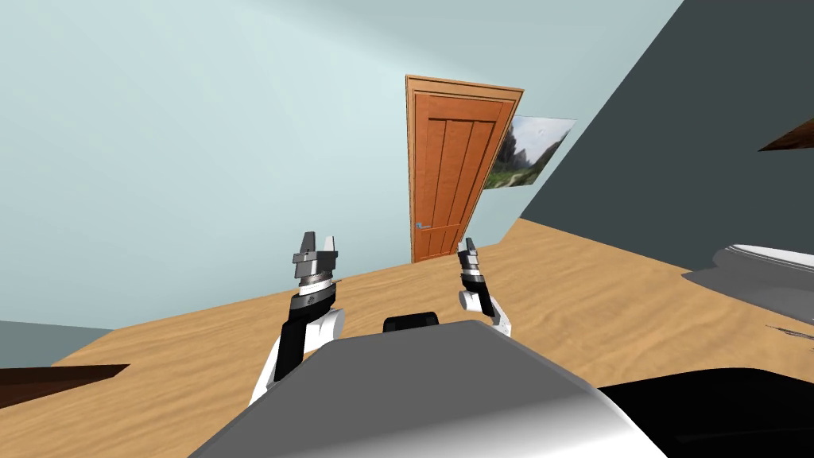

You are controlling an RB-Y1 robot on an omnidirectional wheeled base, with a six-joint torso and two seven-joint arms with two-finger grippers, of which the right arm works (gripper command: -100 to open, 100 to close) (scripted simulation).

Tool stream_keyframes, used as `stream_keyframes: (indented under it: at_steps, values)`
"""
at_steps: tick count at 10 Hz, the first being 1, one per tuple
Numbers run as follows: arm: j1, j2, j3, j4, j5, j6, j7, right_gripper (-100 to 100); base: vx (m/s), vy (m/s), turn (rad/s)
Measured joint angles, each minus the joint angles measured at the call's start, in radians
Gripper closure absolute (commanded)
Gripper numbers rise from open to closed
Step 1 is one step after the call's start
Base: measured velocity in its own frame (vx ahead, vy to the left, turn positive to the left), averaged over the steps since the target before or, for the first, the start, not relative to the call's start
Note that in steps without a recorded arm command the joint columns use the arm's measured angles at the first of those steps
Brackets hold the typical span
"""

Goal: Pull the door open

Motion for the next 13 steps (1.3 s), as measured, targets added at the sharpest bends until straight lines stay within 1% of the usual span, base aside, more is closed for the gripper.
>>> stream_keyframes:
  at_steps: [1, 2, 4, 5, 6, 7, 8, 9, 10, 11, 13]
  values:
    - [-0.010, -0.004, -0.005, 0.022, -0.002, 0.000, -0.003, -100, 0.040, -0.018, 0.059]
    - [-0.014, -0.004, -0.006, 0.040, -0.002, -0.005, -0.004, -100, 0.044, -0.014, 0.083]
    - [-0.042, -0.010, -0.014, 0.103, -0.005, -0.020, -0.008, -100, 0.065, -0.031, 0.139]
    - [-0.047, -0.009, -0.015, 0.127, -0.005, -0.024, -0.008, -100, 0.057, -0.033, 0.099]
    - [-0.059, -0.015, -0.021, 0.158, -0.008, -0.028, -0.012, -100, 0.044, -0.026, 0.053]
    - [-0.068, -0.018, -0.024, 0.183, -0.009, -0.032, -0.015, -100, 0.045, -0.022, 0.115]
    - [-0.080, -0.019, -0.027, 0.212, -0.010, -0.034, -0.015, -100, 0.066, -0.039, 0.187]
    - [-0.096, -0.023, -0.033, 0.239, -0.013, -0.031, -0.017, -100, 0.047, -0.037, 0.064]
    - [-0.104, -0.025, -0.036, 0.263, -0.014, -0.035, -0.020, -100, 0.052, -0.024, 0.076]
    - [-0.114, -0.029, -0.039, 0.295, -0.016, -0.042, -0.023, -100, 0.072, -0.032, 0.209]
    - [-0.140, -0.037, -0.049, 0.355, -0.020, -0.049, -0.029, -100, 0.057, -0.041, 0.090]
